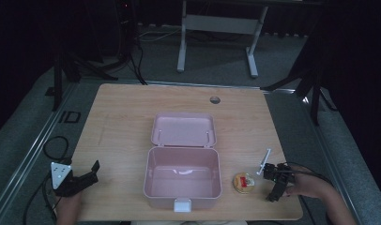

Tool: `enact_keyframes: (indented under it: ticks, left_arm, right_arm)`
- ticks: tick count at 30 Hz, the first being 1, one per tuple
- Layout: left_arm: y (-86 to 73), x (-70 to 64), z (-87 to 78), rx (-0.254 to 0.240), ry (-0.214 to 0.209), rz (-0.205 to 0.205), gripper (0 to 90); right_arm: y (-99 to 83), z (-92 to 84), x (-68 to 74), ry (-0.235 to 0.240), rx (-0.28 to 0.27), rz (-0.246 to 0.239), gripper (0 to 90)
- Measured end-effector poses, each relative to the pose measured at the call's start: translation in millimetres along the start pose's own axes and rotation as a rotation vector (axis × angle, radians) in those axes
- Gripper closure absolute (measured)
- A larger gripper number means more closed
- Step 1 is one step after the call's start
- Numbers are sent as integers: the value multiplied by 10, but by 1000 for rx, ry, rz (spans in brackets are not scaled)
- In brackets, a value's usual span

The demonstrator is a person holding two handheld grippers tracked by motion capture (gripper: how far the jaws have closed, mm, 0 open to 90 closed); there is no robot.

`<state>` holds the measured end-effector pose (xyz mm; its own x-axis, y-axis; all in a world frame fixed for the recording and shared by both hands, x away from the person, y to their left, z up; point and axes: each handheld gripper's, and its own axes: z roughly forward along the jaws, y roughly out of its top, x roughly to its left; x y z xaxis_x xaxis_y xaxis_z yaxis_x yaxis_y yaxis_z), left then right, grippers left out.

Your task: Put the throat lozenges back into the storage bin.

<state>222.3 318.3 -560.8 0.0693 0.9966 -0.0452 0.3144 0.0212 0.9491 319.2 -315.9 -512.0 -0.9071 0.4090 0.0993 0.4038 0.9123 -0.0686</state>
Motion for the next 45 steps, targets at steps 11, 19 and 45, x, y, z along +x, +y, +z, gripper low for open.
enact_keyframes:
  ticks: [11,19,45]
  left_arm:
    - [-1,3,-3,-2,-3,1,4]
    - [-1,3,-4,-3,-4,2,4]
    - [-2,5,-4,-4,-7,0,4]
  right_arm:
    - [233,15,55,12,16,-55,143]
    - [431,37,105,2,12,-109,143]
    - [906,57,233,-42,39,-234,194]
